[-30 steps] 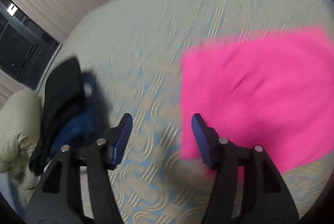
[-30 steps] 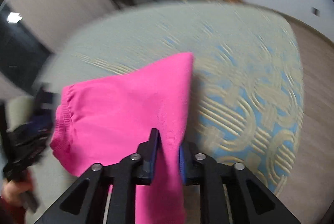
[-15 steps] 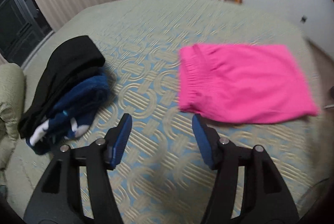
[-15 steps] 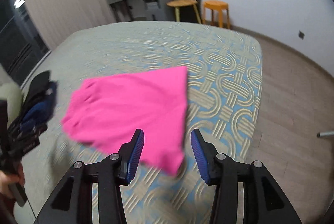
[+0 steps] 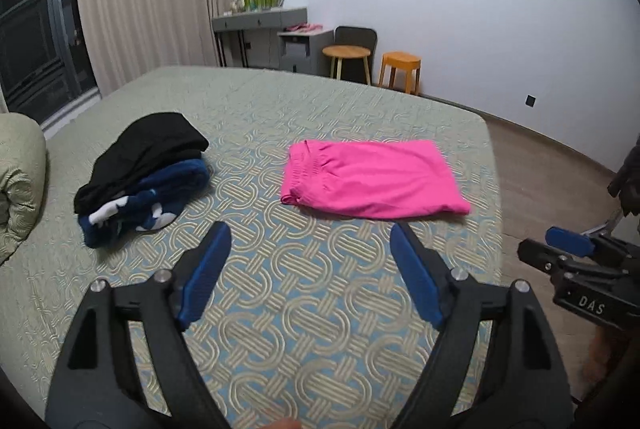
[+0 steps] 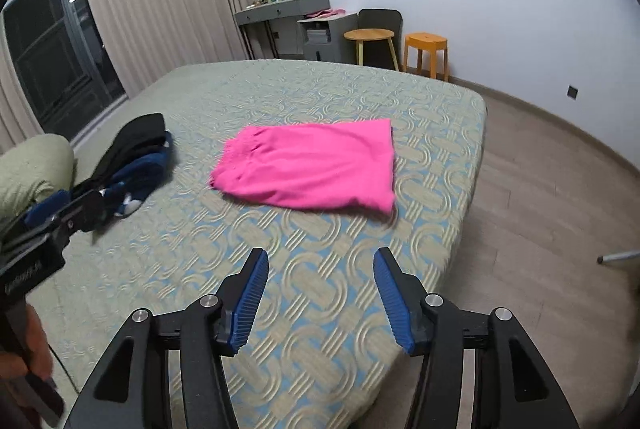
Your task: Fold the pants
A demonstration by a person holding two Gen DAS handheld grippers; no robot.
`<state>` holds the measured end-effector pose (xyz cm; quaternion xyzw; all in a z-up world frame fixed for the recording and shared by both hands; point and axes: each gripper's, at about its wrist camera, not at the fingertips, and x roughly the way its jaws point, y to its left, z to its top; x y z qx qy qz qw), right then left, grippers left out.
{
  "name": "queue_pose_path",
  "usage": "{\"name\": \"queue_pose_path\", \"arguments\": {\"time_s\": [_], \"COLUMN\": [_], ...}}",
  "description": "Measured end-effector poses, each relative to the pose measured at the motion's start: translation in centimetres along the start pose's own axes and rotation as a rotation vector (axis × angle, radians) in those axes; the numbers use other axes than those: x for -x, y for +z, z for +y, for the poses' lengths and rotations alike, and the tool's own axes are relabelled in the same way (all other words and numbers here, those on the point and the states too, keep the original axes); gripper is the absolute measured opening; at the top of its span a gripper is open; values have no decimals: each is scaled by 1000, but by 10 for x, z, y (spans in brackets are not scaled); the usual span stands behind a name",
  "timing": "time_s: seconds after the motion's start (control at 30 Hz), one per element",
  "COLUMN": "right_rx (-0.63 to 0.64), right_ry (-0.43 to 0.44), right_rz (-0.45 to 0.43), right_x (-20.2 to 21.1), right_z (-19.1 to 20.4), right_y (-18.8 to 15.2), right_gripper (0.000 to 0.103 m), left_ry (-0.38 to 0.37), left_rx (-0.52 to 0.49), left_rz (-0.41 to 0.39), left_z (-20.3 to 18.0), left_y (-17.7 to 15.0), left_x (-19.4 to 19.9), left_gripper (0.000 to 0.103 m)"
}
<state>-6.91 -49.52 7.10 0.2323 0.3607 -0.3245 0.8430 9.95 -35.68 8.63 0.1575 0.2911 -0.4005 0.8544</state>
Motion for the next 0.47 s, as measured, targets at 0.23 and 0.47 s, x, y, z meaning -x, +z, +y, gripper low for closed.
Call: {"name": "queue_pose_path", "arguments": {"time_s": [0.23, 0.47], "right_rx": [52, 47], "right_ry": [-19, -19], "right_rz": [-18, -52], "right_x": [22, 36], "right_z": [16, 25], "right_y": [-17, -18], "right_gripper": [56, 56], "left_ry": [-7, 4], "left_rx": [-37, -47], "left_rz": [-27, -51], "left_z": [-8, -9], "left_y": [-19, -19], "left_x": [18, 37], "left_gripper": [82, 82]}}
